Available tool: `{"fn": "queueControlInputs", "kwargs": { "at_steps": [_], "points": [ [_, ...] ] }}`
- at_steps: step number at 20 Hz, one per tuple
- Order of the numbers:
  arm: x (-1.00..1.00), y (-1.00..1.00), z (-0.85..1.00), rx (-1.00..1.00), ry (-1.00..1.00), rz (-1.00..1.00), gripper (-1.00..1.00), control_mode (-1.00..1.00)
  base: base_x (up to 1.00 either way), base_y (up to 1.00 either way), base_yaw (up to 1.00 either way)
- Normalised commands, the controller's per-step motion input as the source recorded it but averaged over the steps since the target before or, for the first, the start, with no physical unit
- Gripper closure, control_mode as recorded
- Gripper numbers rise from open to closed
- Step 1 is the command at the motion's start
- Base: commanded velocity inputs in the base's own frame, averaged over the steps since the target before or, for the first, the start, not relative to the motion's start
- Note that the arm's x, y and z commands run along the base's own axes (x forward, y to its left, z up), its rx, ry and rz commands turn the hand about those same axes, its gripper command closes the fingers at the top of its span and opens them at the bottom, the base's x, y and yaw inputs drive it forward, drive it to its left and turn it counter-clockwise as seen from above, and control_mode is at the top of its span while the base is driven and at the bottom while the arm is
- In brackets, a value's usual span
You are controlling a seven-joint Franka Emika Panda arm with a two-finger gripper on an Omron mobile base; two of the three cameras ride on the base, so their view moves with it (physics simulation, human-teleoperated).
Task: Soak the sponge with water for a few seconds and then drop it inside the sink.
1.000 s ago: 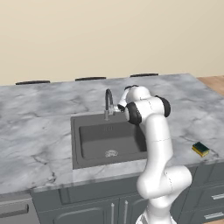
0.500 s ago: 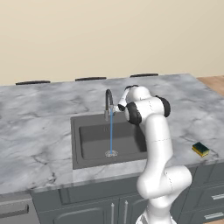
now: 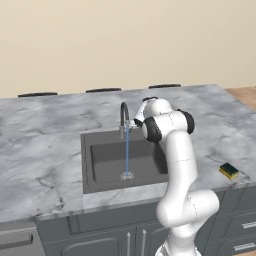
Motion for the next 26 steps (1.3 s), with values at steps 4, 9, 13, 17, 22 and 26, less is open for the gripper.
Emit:
{"fn": "queueControlInputs", "kwargs": {
  "at_steps": [4,9,13,17,22,26],
  "points": [
    [0.0,-0.34,0.23,0.0,0.0,0.0,-1.0,-1.0,0.0,0.0,0.0],
    [0.12,-0.36,0.52,0.01,0.01,-0.02,-1.0,-1.0,0.0,0.0,0.0],
    [0.19,-0.39,0.55,0.01,0.06,-0.04,-1.0,-1.0,0.0,0.0,0.0],
    [0.0,-0.54,0.56,0.0,0.29,-0.02,-1.0,-1.0,0.0,0.0,0.0],
    [-0.08,-0.5,0.51,0.0,0.45,-0.01,-1.0,-1.0,0.0,0.0,0.0],
    [-0.19,-0.5,0.74,0.01,0.34,0.0,-1.0,-1.0,0.0,0.0,0.0]
  ]
}}
